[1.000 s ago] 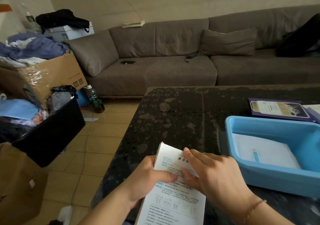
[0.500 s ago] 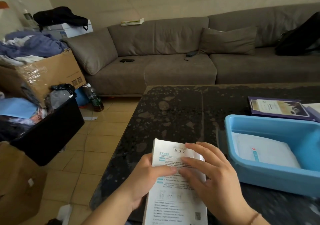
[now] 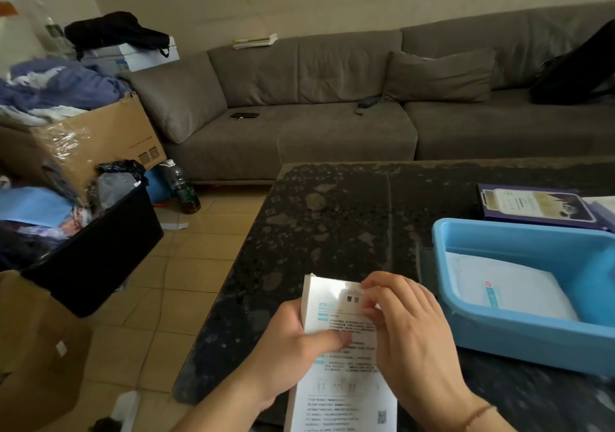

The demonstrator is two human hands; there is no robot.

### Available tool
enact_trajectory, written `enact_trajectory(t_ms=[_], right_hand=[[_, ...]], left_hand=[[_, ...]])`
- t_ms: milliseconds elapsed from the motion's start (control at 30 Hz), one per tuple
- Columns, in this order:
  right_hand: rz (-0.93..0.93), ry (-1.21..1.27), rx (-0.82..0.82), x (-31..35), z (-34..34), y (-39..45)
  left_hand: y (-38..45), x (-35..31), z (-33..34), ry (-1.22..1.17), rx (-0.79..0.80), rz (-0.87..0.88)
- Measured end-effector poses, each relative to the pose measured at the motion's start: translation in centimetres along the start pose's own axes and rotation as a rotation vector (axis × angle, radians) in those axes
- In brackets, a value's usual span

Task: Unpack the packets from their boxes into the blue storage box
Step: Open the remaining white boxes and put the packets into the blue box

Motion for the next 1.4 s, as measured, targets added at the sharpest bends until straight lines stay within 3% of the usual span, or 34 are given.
enact_trajectory(t_ms=[167,567,1000,1233,1400], right_hand=[[0.205,0.168,0.172,-0.9,-2.0,2.0],[0.281,0.325,0.496,-2.3,-4.5,4.7],[0.522,0.731,0.621,-3.4,-3.8,5.2],[0.748,1.142,0.776,-4.2,-0.8,2.7],[0.943,1.449,0.670,-4.9,0.1,1.0]], left_hand=[[-0.2,0.3,-0.5,-0.002,0.055,-0.043],[0.3,1.2,-1.5,-0.082,0.225,-0.027],[0.1,1.4,-1.7,-0.039,0.289,0.123],[-0.3,1.3,-1.5,-0.100,0.255,0.145],[-0.1,1.8,-1.7,-0.131,0.258,0.167]])
Point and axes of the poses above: each hand's wrist, its own y-axis towards the middle knuckle, its own z-axis out of the palm, x = y × z, the point moved 1 cm from there along y, towards the middle knuckle, and after that the axes turned 10 degrees about -z, right-handed, at the moved point
